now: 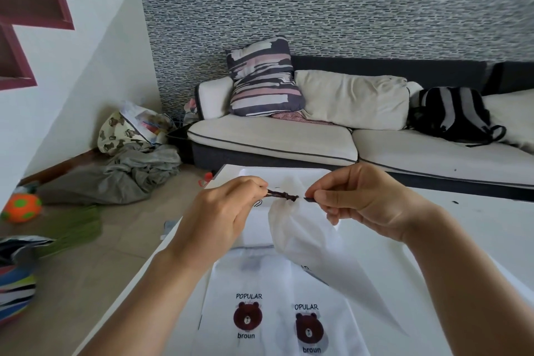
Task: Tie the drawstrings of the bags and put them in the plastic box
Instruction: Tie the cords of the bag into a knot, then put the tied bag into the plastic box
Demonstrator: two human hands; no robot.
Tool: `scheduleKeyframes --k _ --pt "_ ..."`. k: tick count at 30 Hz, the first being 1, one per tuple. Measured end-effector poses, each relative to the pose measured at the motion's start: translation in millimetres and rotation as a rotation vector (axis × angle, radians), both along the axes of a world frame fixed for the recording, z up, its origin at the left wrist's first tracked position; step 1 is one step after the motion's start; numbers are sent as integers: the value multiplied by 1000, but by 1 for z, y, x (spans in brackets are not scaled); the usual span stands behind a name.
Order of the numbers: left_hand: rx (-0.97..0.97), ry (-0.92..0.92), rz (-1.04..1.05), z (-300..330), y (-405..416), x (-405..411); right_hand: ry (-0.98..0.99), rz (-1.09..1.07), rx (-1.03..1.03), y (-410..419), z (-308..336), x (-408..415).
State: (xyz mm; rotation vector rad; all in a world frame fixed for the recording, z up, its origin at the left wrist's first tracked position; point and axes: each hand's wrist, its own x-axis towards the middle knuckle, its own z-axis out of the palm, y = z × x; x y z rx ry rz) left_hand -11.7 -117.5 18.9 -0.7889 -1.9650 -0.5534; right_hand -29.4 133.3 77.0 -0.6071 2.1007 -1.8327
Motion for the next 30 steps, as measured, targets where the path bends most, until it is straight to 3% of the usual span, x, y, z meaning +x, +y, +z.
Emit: scheduleKeyframes --k 7,10,16,17,19,22,25,27,30 --pt "-24 -3 58 -2 -3 -5 50 -61 34 -3 -1 -6" --pt "121 -89 29 -6 6 -4 38 -142 -55 -6 -5 -8" --pt "804 -921 -339 -14 31 -7 -93 -112 -264 -13 -14 -10" --pt "875 -1047 -399 -13 31 -8 -124 -79 -306 -14 -14 -9" --pt "792 -1192 -466 -13 32 -6 -168 -41 -396 -15 -12 -10" --pt "639 -1164 -492 -16 47 -4 -197 -9 -432 -20 -13 -12" --pt "845 -1051 -436 -16 63 -6 -196 -19 -419 -28 -16 -13" --pt "974 -1019 -427 -17 67 -9 -77 -116 -247 -25 -15 -14" --pt "1148 -1009 -475 -14 64 -18 252 -164 370 -19 -19 -14"
